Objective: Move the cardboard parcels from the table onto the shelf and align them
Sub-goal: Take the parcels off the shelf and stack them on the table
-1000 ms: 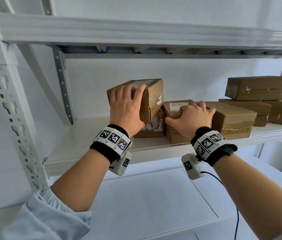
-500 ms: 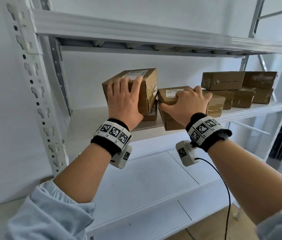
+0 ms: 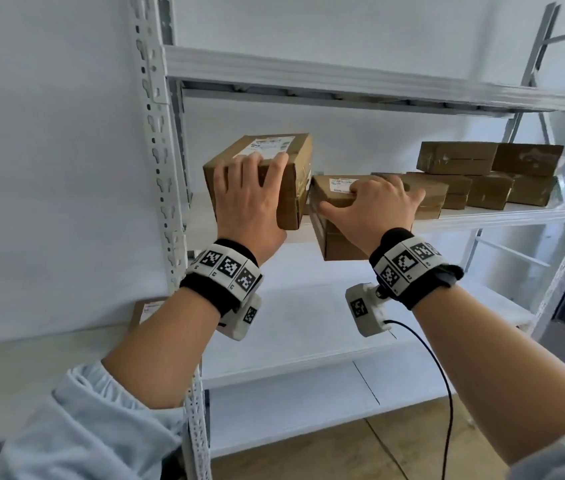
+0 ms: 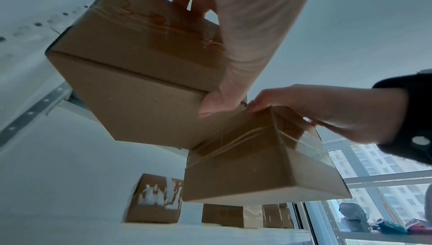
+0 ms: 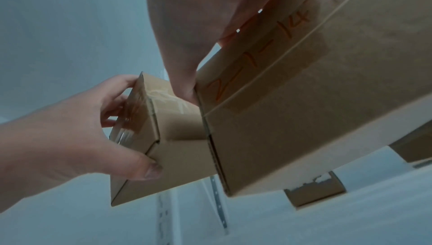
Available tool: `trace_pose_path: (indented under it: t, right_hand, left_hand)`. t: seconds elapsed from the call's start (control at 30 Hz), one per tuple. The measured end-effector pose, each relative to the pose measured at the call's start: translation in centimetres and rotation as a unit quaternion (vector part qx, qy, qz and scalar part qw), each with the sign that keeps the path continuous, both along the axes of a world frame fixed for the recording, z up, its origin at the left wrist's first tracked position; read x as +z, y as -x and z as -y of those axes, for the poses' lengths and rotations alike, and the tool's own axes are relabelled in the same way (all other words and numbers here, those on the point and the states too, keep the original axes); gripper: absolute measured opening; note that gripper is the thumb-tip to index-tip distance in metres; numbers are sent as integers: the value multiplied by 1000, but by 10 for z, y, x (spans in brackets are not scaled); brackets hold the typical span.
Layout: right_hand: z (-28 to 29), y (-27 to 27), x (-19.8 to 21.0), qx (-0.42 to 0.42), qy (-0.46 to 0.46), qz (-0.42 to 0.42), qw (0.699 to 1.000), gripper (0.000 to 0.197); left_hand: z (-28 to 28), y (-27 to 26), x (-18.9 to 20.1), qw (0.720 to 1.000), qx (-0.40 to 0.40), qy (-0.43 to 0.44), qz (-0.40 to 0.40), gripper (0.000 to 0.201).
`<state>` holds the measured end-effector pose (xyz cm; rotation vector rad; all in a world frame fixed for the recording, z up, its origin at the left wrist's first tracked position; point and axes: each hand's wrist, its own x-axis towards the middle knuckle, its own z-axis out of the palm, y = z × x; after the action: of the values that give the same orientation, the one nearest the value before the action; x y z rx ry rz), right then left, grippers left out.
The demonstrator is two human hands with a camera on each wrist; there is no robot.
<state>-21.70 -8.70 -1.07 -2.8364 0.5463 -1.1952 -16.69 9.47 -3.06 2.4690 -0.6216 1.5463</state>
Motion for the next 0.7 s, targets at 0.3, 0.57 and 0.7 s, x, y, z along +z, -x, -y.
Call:
trace_pose_path:
  t: [0.3, 0.57, 0.7]
  right_hand:
    - [-87, 55, -42, 85, -38, -74, 993, 71]
    - [-176, 64, -40, 166, -37, -63, 983, 67]
    - [-228, 51, -44, 198, -46, -59, 977, 65]
  left_hand:
    - [-93, 95, -47, 994, 84, -27, -72, 104]
    - [-185, 119, -56, 985, 153, -18, -82, 106]
    - [-240, 107, -67, 980, 177, -8, -88, 106]
